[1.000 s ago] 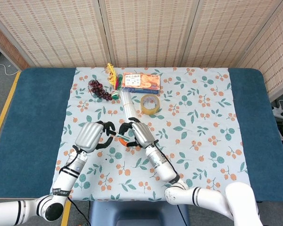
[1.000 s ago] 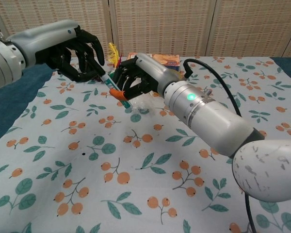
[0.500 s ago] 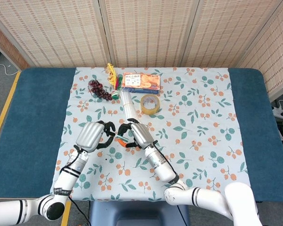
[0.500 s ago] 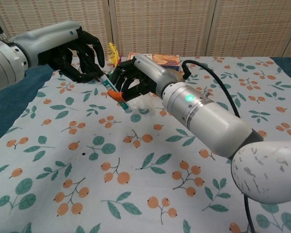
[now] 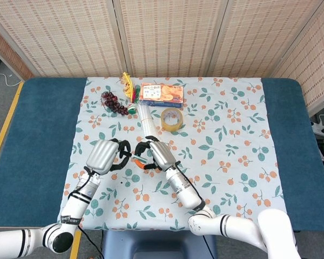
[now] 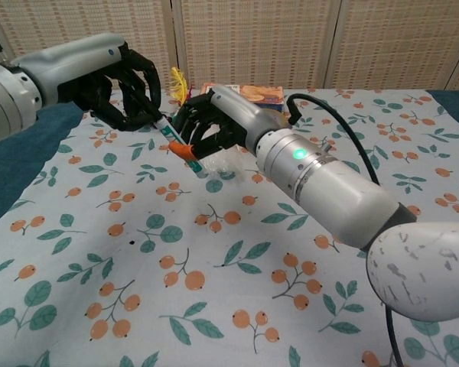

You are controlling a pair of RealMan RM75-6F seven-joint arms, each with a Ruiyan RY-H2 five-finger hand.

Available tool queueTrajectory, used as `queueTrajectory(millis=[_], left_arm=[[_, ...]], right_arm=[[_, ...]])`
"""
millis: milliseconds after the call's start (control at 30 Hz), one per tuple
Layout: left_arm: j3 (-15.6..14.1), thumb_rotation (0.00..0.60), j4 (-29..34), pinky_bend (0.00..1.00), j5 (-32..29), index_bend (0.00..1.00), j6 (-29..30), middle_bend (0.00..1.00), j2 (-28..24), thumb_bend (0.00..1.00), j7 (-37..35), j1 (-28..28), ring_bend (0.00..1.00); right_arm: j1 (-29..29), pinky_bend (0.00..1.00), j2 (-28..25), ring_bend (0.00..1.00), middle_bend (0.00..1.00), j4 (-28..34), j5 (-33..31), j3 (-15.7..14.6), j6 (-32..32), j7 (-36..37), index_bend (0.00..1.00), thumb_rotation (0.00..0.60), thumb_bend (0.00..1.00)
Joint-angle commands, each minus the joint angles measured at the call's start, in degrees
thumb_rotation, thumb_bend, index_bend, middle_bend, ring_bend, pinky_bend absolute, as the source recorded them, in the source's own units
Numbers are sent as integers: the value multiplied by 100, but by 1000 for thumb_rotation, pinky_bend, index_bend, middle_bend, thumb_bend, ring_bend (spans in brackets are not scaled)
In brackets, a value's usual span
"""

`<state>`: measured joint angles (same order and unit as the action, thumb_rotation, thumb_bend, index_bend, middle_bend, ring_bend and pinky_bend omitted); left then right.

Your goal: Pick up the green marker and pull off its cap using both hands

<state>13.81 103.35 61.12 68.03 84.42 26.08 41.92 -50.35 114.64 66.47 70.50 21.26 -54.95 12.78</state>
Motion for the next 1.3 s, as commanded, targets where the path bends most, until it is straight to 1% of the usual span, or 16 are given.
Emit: queueTrajectory(millis=[33, 167, 300, 400, 533, 667, 733, 933, 1100, 1200, 1300], left_arm=[[-6, 600, -5, 735, -4, 548, 8, 668, 3, 381, 21, 2, 495], [-5, 600, 7, 734, -31, 574, 15, 696, -1, 429, 36, 1, 497], [8, 600, 14, 733, -45, 614, 50, 736, 17, 552, 91, 13, 507], [14, 600, 1, 733, -16, 645, 99, 769, 38, 621, 78, 2, 512], [35, 600, 3, 733, -12, 689, 128, 816, 52, 661, 20, -14, 532], [42, 600, 7, 733, 16, 741, 143, 870, 67, 723, -27, -21, 553], [56, 600, 33, 733, -5, 753, 146, 880, 58, 747, -48, -30, 560], [187, 600, 150, 733, -52, 752, 177, 880, -74, 773, -177, -56, 561], [305, 600, 282, 733, -80, 753, 174, 882, -335, 775, -361, -117, 561], [263, 600, 238, 733, -105, 753, 124, 880, -504, 756, -446, -187, 561], [116, 600, 36, 731, -203, 747, -40, 864, -599, 745, -496, -247, 561]], right_arm=[[3, 150, -4, 435, 684, 11, 1, 0, -4, 3, 836, 600, 436], [7, 150, -15, 435, 685, 9, 7, -17, 3, -7, 839, 600, 436], [9, 150, -8, 435, 685, -2, 13, -32, 8, -5, 840, 600, 436], [11, 150, -7, 435, 685, 3, 26, -35, 0, 16, 840, 600, 436], [9, 150, -19, 435, 686, 16, 44, -41, -2, 12, 840, 600, 436], [13, 150, -19, 435, 686, 29, 52, -50, -9, 10, 841, 600, 436], [19, 150, -25, 435, 686, 30, 69, -72, -16, -5, 841, 600, 436], [54, 150, -53, 436, 687, -25, 124, -138, -49, -32, 842, 600, 436], [105, 150, -198, 436, 687, -6, 204, -234, -59, -135, 842, 600, 436], [152, 150, -422, 435, 687, 127, 303, -324, -95, -347, 842, 600, 436], [178, 150, -764, 436, 687, 404, 334, -424, -33, -796, 842, 600, 436]])
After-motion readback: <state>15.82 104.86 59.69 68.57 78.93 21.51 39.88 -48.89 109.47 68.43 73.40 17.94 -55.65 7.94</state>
